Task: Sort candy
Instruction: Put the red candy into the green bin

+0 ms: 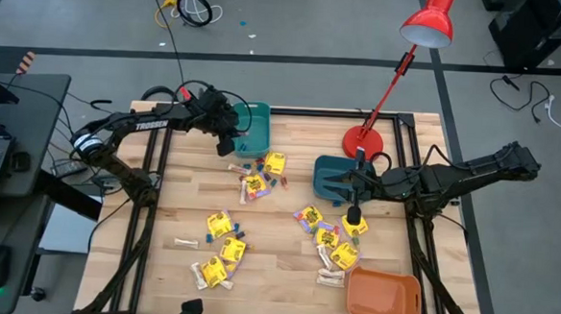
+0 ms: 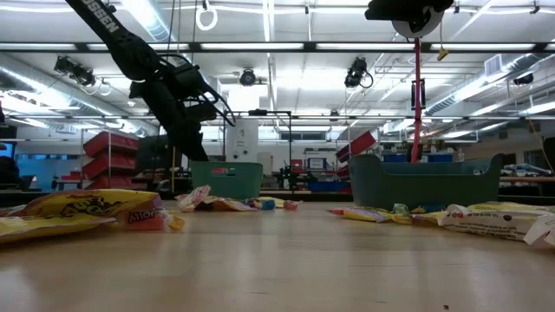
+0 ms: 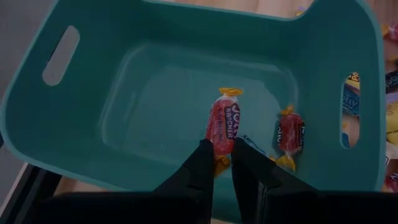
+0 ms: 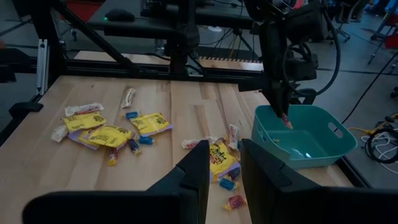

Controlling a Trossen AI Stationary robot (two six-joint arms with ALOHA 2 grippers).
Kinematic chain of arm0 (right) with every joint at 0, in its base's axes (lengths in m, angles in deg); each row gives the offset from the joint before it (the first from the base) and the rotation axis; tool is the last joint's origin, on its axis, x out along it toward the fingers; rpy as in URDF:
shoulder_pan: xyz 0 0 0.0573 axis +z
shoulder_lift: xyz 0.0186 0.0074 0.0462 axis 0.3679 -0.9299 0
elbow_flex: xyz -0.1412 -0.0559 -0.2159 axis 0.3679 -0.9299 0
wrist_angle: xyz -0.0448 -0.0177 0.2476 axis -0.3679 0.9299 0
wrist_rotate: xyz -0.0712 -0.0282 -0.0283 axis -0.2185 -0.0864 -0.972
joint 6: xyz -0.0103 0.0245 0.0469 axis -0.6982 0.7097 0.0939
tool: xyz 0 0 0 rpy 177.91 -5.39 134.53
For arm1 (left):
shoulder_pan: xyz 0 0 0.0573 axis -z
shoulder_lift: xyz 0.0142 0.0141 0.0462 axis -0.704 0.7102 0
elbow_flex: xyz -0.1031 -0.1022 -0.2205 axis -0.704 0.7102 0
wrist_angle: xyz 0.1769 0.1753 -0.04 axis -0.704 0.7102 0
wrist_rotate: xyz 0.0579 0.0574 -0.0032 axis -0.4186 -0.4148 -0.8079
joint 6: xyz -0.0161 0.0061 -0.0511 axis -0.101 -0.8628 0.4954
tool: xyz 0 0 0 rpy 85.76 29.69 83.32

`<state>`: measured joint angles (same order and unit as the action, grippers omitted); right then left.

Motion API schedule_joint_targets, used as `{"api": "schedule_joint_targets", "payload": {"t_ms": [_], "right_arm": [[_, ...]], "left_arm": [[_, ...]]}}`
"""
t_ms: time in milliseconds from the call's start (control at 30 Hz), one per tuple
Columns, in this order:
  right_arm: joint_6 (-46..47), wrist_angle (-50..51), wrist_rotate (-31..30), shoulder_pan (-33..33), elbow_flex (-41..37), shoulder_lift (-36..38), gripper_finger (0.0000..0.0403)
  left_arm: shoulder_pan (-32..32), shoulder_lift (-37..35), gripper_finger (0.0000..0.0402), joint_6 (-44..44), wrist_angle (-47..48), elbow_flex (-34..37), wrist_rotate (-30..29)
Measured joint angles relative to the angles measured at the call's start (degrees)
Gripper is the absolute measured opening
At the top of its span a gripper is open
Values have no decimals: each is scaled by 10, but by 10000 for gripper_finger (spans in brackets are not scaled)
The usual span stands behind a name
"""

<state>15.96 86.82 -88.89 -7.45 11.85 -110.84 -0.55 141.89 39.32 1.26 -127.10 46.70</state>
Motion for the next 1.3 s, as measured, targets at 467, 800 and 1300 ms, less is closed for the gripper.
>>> {"api": "schedule_joint_targets", "payload": {"t_ms": [467, 800, 1300], "right_arm": [[0, 0, 0, 0, 0, 0, 77], [0, 0, 0, 0, 0, 0, 77], [0, 1, 0, 0, 0, 0, 77]], "left_arm": [[0, 0, 63, 0, 0, 0, -2], [0, 0, 63, 0, 0, 0, -2], [0, 0, 63, -1, 1, 0, -2]]}}
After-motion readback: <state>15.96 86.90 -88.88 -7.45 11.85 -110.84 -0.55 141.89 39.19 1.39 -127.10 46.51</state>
